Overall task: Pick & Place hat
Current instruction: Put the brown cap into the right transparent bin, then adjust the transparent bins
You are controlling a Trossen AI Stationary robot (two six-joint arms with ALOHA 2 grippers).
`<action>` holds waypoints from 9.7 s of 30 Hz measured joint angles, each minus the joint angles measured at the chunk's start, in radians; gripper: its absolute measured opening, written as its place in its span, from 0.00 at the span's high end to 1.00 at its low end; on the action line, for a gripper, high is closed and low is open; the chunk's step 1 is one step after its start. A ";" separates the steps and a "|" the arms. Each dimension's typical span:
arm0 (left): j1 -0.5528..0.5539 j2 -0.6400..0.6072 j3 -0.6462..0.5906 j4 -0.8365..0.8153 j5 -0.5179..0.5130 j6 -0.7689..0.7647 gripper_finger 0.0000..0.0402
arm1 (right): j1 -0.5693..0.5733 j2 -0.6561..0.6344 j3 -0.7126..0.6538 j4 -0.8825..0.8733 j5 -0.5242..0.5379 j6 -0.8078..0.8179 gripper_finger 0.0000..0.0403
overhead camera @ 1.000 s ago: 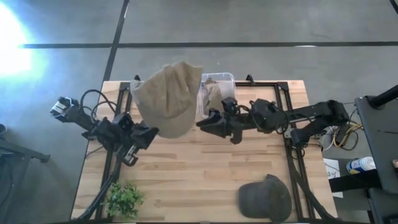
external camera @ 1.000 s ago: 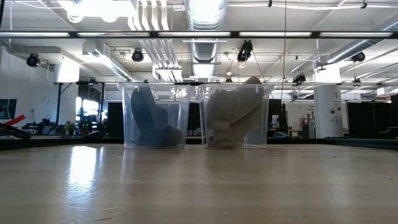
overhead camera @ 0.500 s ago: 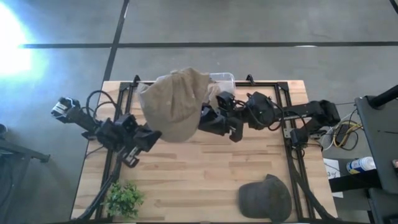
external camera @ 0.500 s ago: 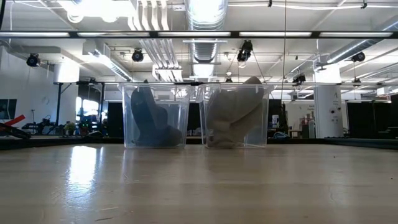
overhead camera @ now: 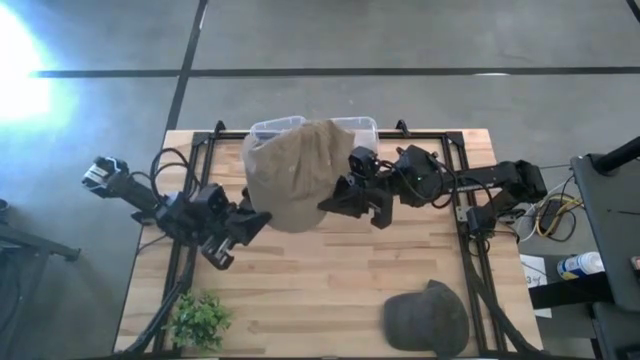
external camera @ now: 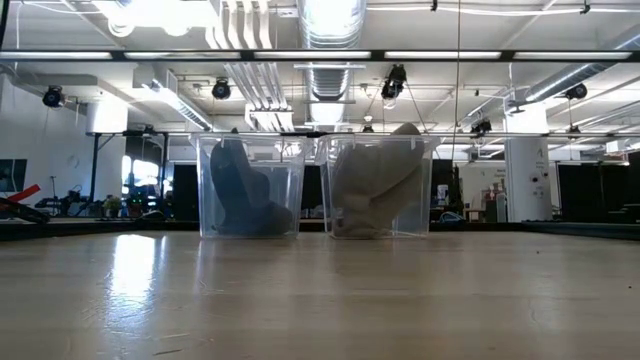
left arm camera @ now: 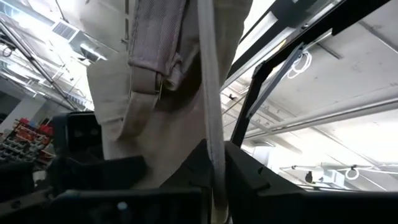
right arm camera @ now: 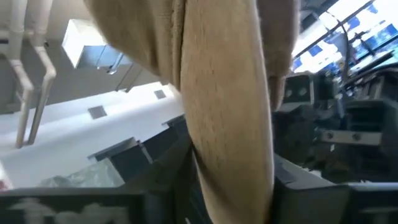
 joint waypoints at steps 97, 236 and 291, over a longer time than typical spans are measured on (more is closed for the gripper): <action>0.083 -0.047 -0.005 -1.355 -0.643 -0.628 0.37 | -0.837 0.448 0.682 -2.267 -0.114 -0.289 0.92; 0.082 -0.049 -0.005 -1.371 -0.551 -0.591 0.37 | -0.584 0.041 0.069 -1.807 0.042 -0.125 0.82; 0.687 -0.134 0.146 -2.378 -0.544 -1.020 0.39 | -0.835 -0.060 0.145 -1.844 0.530 -0.228 0.54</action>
